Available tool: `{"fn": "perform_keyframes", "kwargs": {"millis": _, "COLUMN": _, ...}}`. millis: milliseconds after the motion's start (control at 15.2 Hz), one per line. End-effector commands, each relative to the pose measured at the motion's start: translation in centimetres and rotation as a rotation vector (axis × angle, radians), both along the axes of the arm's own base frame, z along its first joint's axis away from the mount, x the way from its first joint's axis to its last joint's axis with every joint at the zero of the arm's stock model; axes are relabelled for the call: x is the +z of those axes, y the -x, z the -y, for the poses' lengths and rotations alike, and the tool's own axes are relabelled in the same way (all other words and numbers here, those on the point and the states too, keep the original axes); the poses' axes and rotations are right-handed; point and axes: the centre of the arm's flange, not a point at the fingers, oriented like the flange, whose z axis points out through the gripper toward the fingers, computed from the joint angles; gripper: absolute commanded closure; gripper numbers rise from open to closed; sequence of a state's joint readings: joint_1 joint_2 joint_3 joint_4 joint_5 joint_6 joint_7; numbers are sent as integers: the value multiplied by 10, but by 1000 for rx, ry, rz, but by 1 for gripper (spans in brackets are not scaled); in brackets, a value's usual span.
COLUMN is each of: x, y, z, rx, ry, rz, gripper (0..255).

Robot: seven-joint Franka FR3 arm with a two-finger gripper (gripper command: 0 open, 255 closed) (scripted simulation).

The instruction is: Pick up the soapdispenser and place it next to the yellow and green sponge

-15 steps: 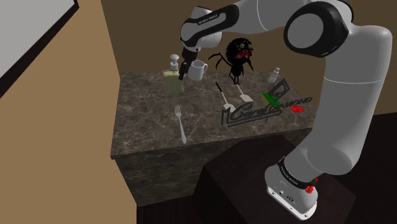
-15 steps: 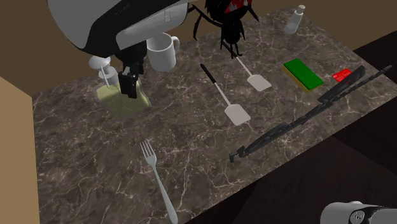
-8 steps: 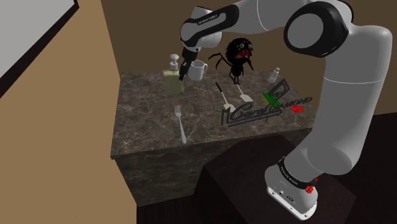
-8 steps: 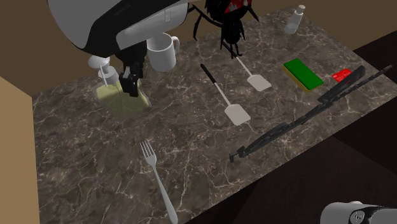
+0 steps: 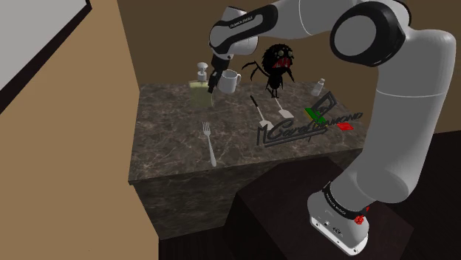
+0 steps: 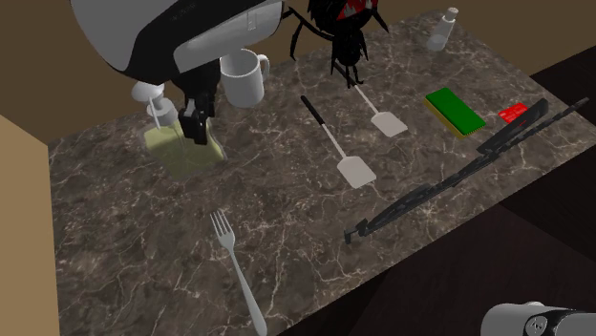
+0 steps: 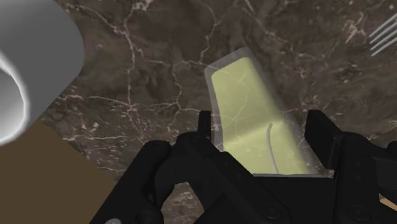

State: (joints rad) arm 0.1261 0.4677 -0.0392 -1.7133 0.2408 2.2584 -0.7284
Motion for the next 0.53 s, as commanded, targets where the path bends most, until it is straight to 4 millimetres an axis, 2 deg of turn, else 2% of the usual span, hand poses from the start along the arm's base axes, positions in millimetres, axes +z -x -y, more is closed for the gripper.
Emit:
{"fn": "perform_keyframes", "kwargs": {"millis": 0, "x": 8, "y": 0, "z": -1, "rx": 0, "ry": 0, "rz": 0, "gripper": 255}}
{"fn": "perform_keyframes", "kwargs": {"millis": 462, "x": 45, "y": 0, "z": -1, "rx": 0, "ry": 0, "rz": 0, "gripper": 255}}
